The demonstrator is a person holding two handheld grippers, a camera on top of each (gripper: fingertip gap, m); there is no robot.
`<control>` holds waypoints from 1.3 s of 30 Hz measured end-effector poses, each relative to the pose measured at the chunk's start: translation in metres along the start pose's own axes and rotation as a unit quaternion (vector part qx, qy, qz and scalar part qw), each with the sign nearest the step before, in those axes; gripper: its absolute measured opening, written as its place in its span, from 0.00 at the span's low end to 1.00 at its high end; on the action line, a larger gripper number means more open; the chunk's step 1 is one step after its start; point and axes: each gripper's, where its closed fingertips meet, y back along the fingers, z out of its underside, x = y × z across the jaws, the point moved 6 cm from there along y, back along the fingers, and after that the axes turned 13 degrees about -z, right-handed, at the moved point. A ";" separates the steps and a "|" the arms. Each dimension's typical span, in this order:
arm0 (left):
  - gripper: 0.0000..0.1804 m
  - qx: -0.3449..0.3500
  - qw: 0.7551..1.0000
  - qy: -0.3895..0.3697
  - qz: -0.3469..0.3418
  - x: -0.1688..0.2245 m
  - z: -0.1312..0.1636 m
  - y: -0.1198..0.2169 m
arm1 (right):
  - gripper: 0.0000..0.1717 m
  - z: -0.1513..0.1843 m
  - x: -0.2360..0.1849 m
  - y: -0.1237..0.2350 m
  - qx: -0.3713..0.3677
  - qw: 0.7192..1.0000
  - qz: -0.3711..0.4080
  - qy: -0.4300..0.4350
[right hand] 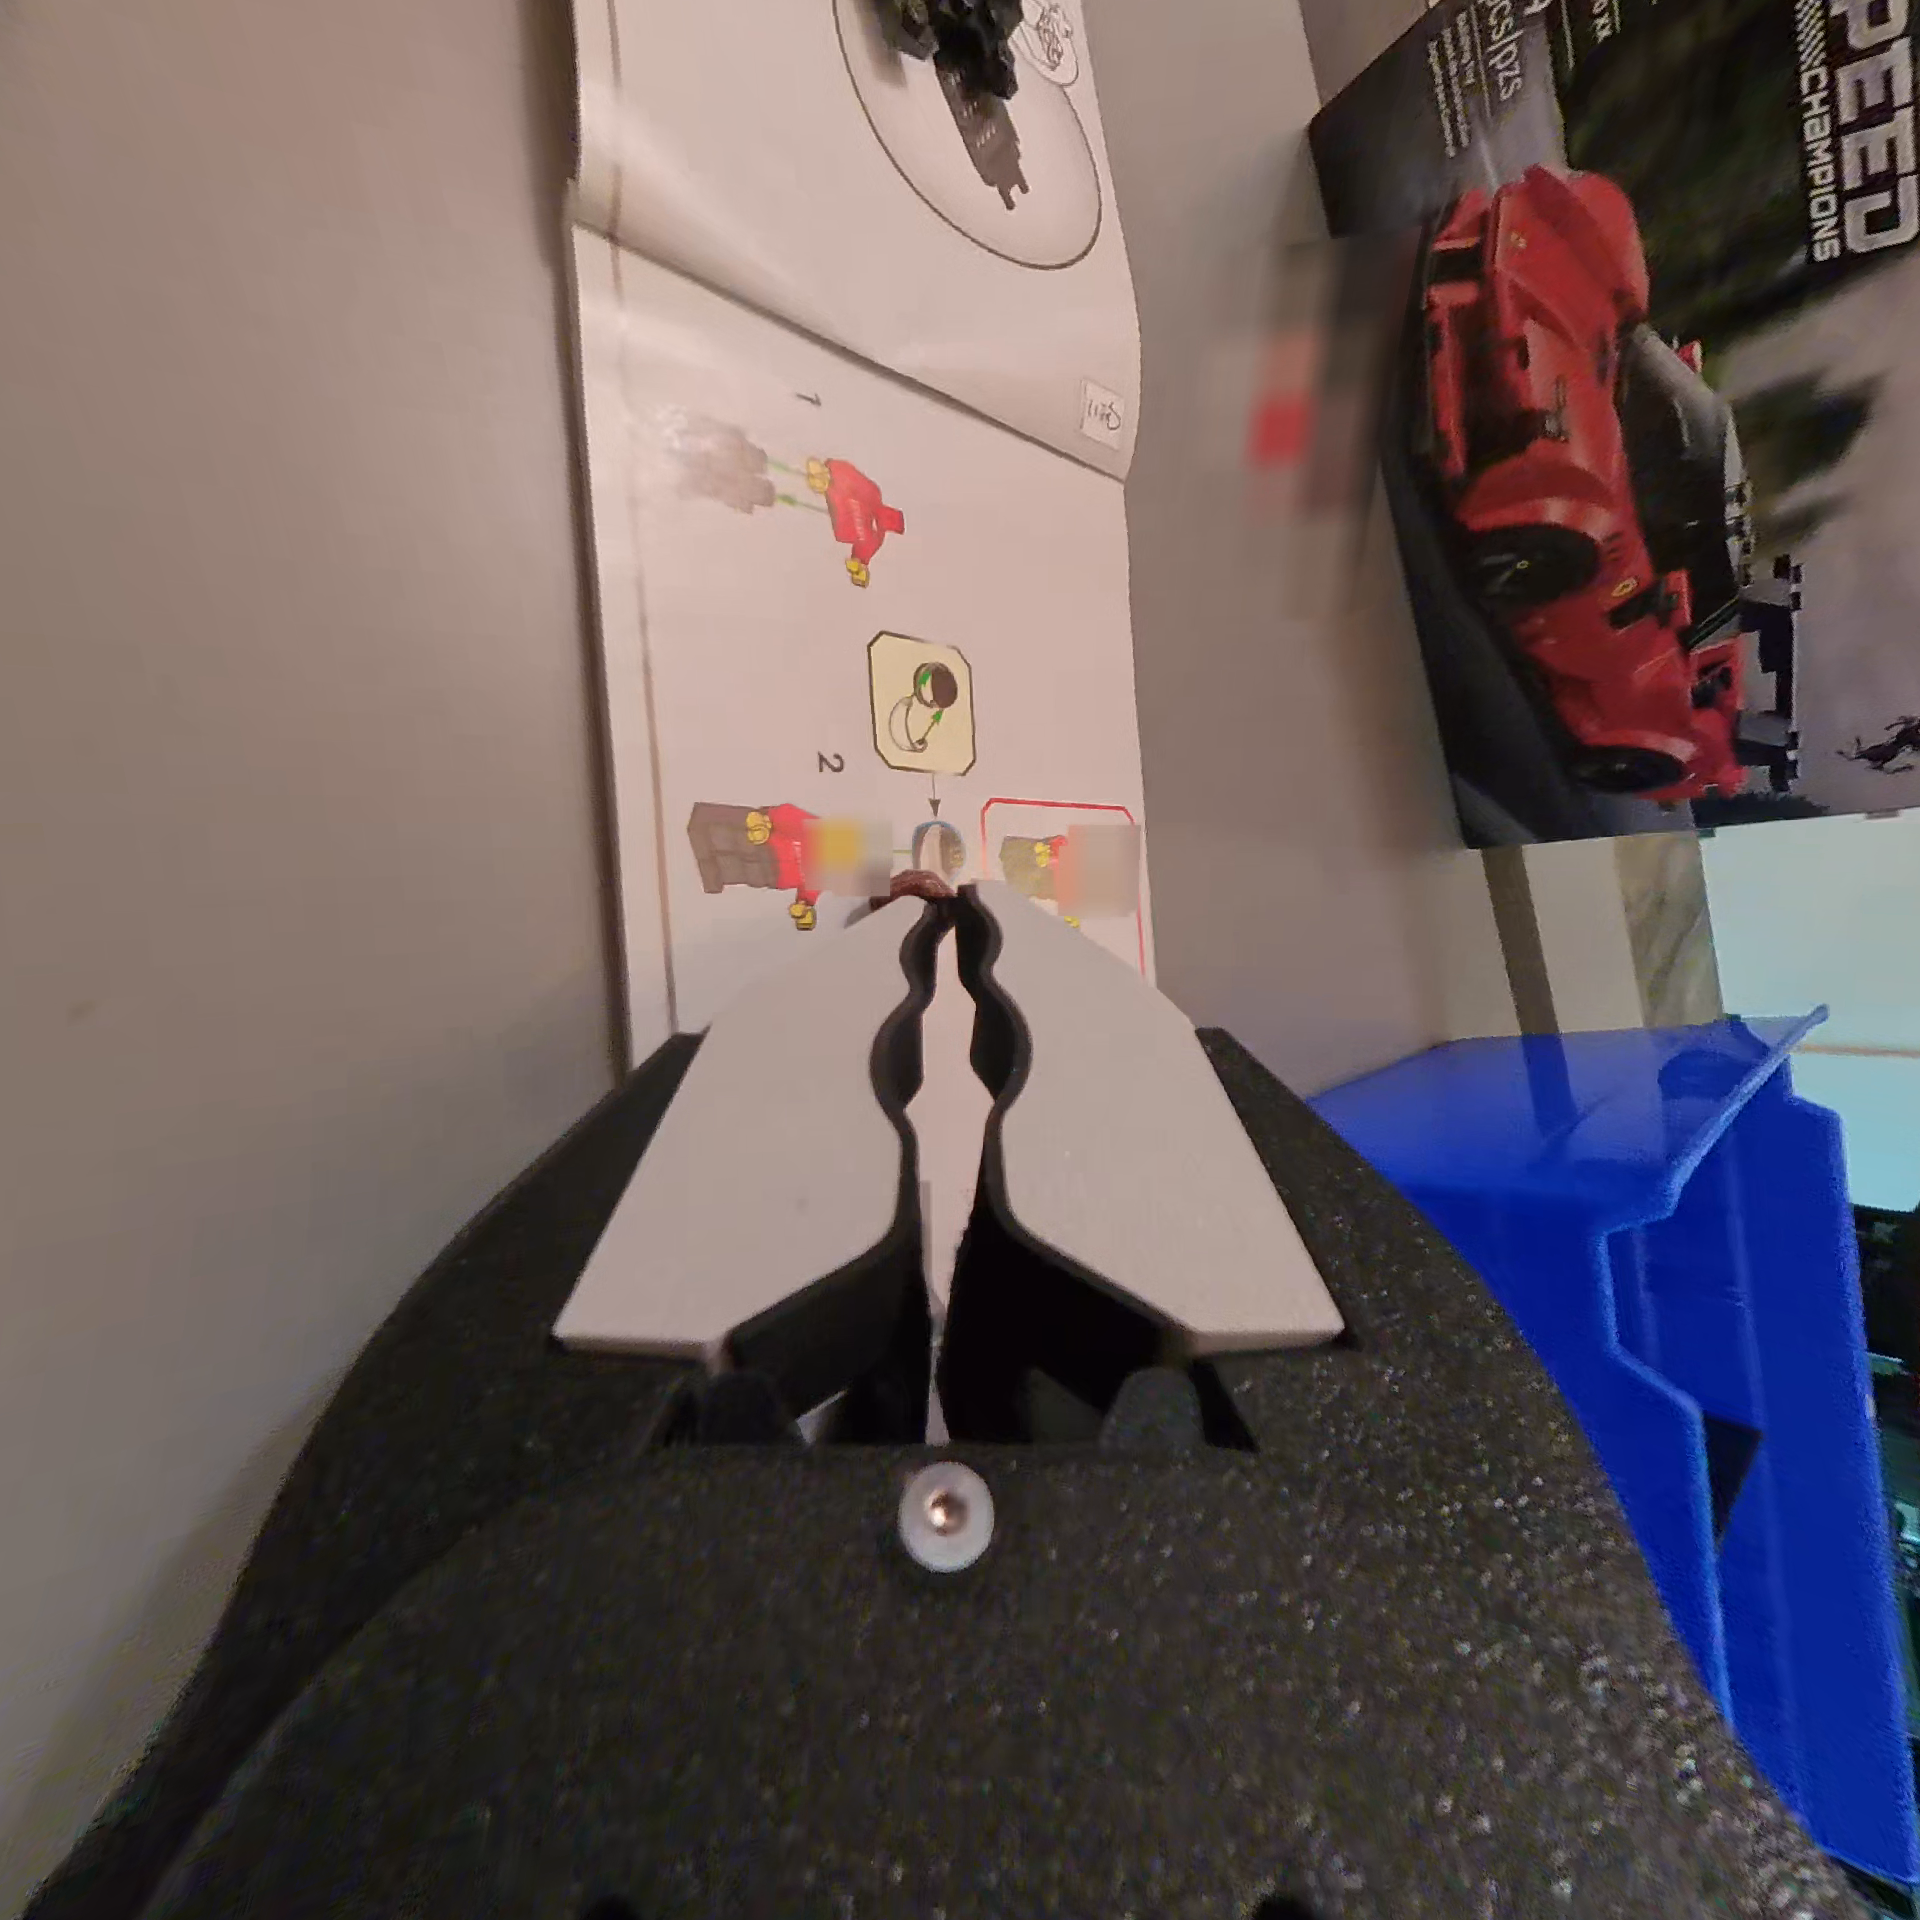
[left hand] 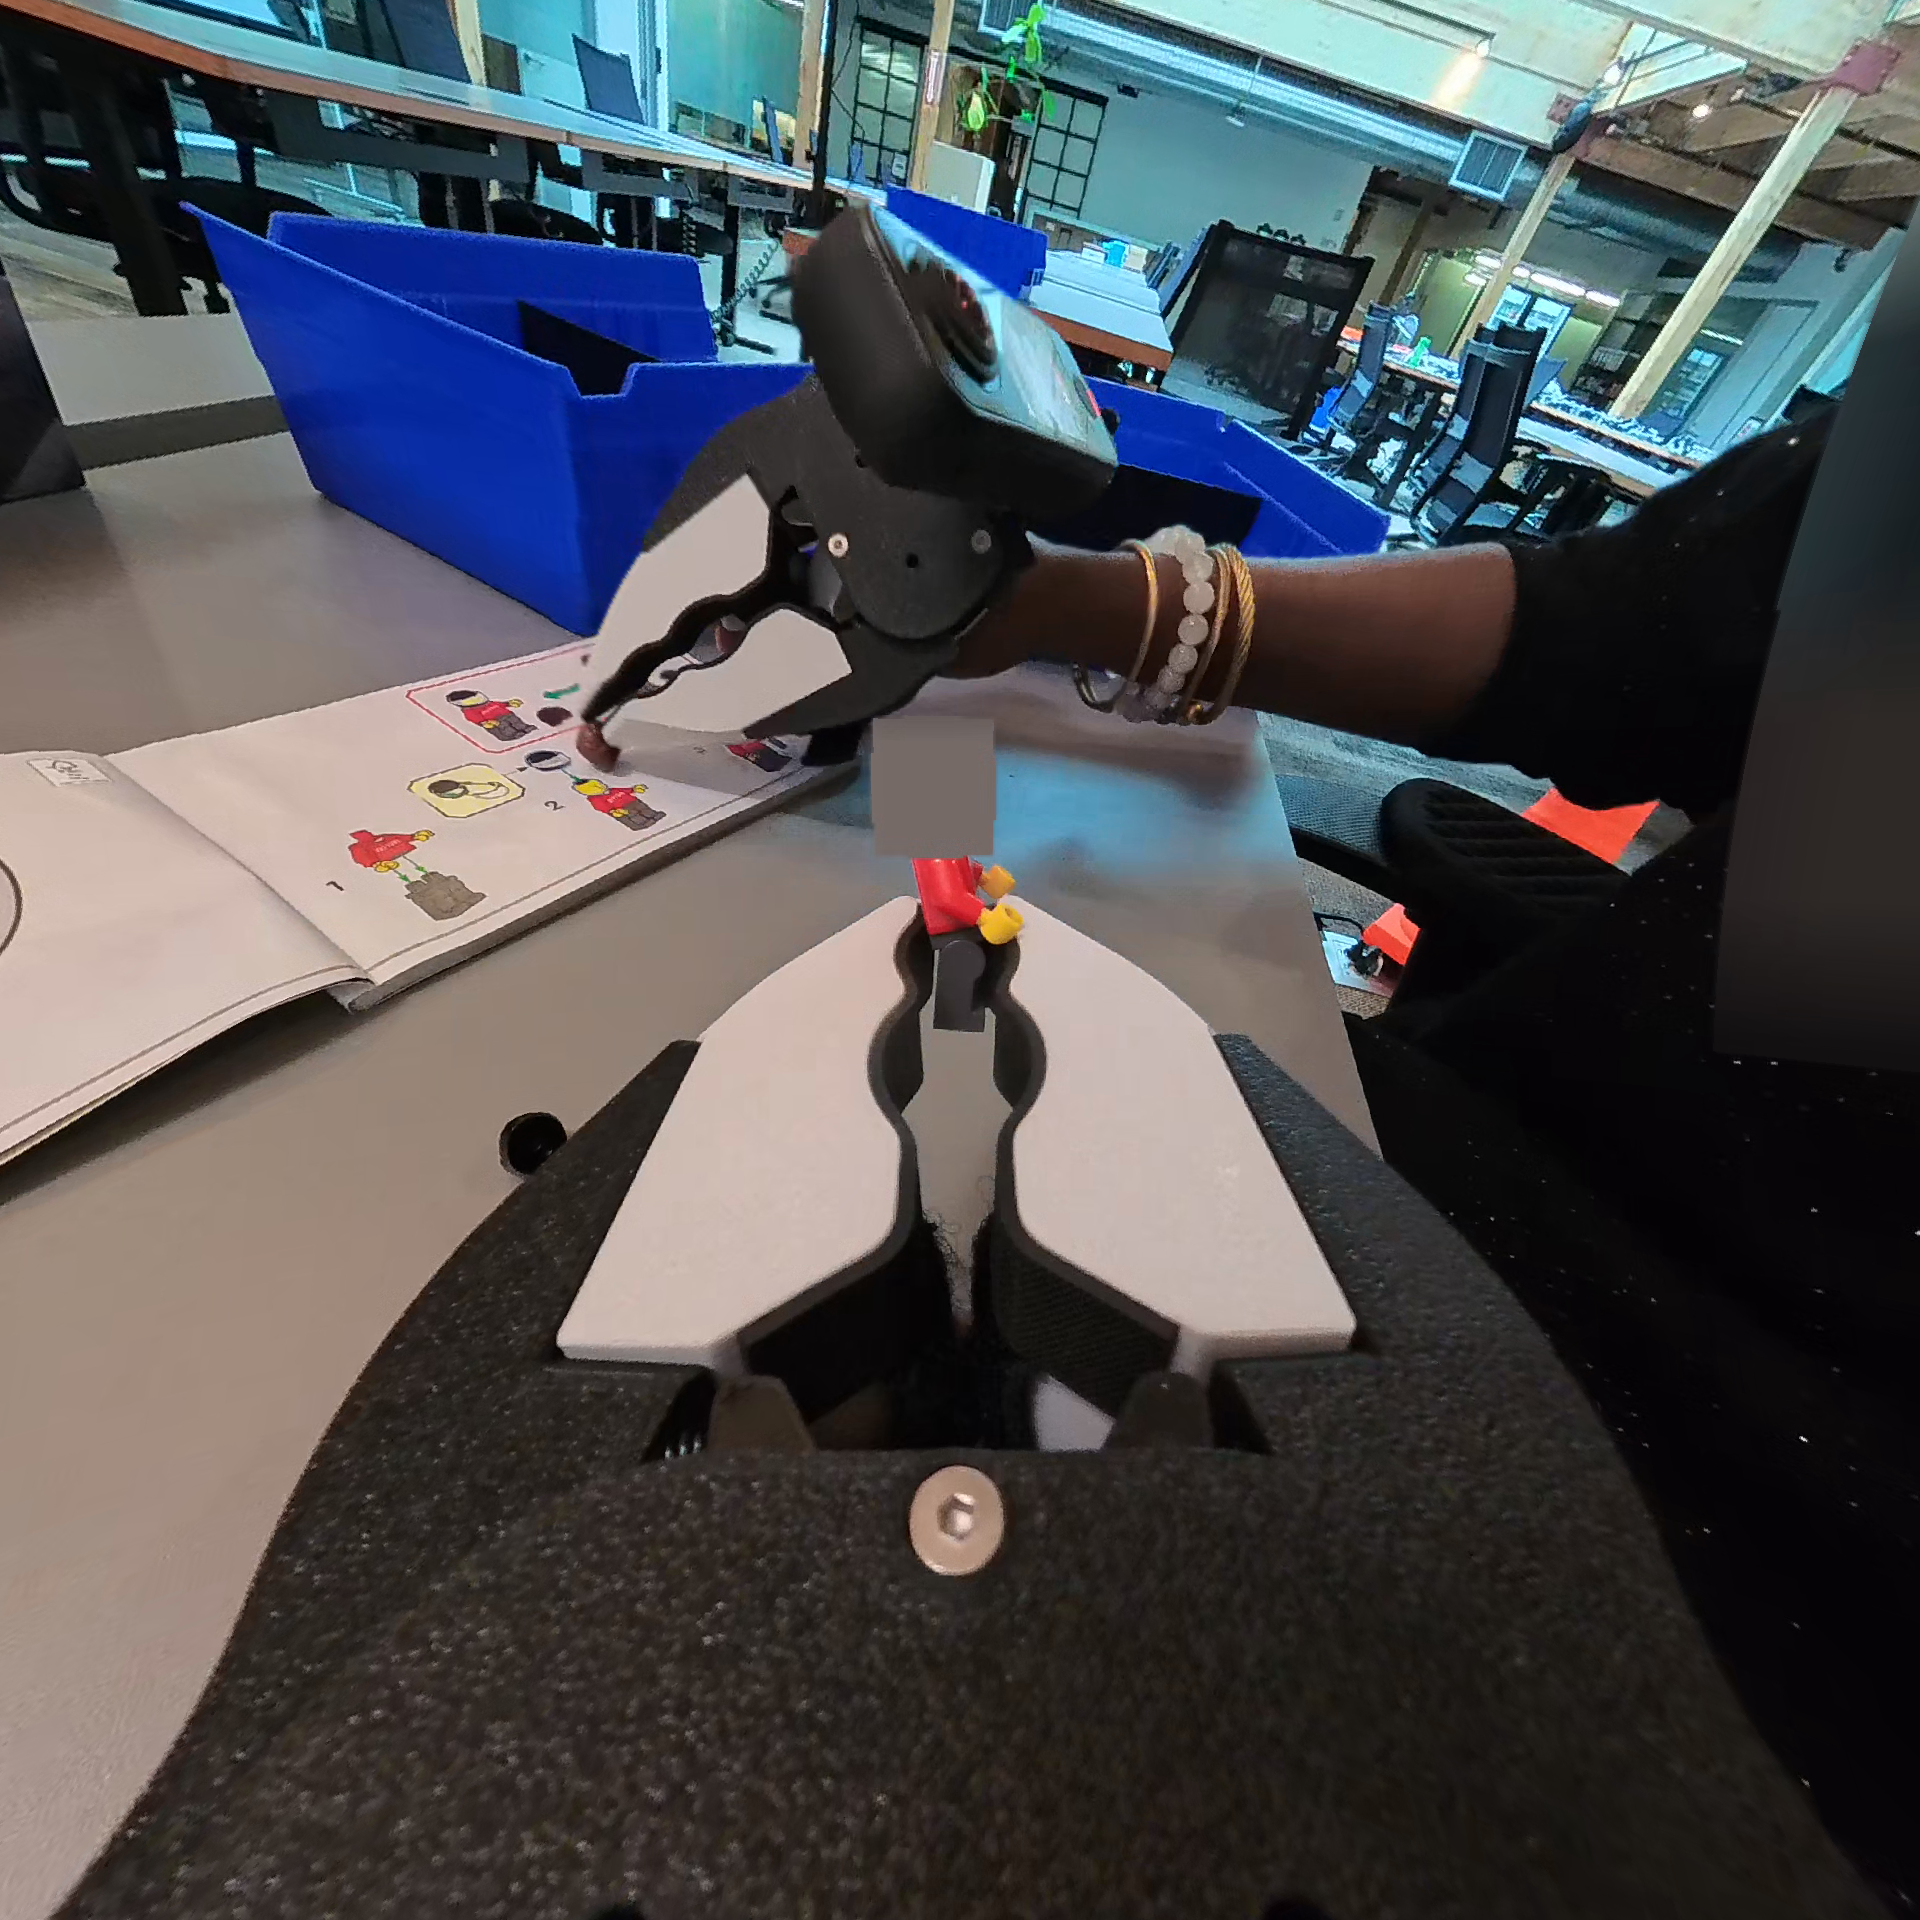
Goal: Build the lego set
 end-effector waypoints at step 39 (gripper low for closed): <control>0.04 0.026 0.998 0.028 0.053 0.009 -0.005 -0.001 | 0.16 -0.032 0.014 0.030 -0.111 0.745 -0.335 0.566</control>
